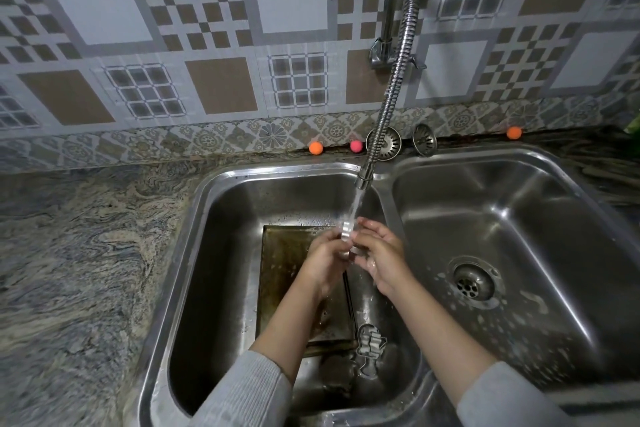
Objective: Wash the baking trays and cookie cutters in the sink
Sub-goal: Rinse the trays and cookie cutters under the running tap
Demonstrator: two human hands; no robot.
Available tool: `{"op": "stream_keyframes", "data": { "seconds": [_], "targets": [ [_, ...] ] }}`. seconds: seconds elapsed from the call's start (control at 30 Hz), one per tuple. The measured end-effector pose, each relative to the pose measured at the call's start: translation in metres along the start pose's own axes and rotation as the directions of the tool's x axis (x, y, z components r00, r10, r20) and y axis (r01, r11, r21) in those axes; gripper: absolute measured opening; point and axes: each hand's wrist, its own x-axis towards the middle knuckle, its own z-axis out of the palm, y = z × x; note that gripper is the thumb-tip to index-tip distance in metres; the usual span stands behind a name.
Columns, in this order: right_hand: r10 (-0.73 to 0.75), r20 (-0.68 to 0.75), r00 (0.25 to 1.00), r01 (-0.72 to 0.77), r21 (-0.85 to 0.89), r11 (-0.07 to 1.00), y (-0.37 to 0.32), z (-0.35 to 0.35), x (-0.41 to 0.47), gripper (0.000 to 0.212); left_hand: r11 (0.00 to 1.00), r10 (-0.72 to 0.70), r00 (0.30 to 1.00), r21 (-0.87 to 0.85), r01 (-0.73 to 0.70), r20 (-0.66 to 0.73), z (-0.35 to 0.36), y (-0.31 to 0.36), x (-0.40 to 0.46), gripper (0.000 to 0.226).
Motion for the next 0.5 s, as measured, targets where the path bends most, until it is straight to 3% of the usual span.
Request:
{"op": "stream_keyframes", "data": {
  "seconds": [0.17, 0.37, 0.5],
  "targets": [
    [0.021, 0.021, 1.0, -0.023, 0.089, 0.996, -0.005, 0.004, 0.002, 0.016, 0.998, 0.023, 1.0, 0.058, -0.024, 0.013, -0.005, 0.005, 0.001, 0.064],
    [0.04, 0.005, 0.999, -0.041, 0.085, 0.996, -0.014, -0.002, 0.0, 0.015, 0.997, 0.018, 0.998, 0.068, -0.022, 0.063, 0.003, 0.007, 0.003, 0.062],
    [0.095, 0.074, 0.993, -0.098, 0.04, 0.994, -0.014, -0.008, -0.001, 0.018, 0.993, 0.019, 1.0, 0.113, -0.021, 0.021, 0.005, 0.01, 0.005, 0.085]
  ]
}}
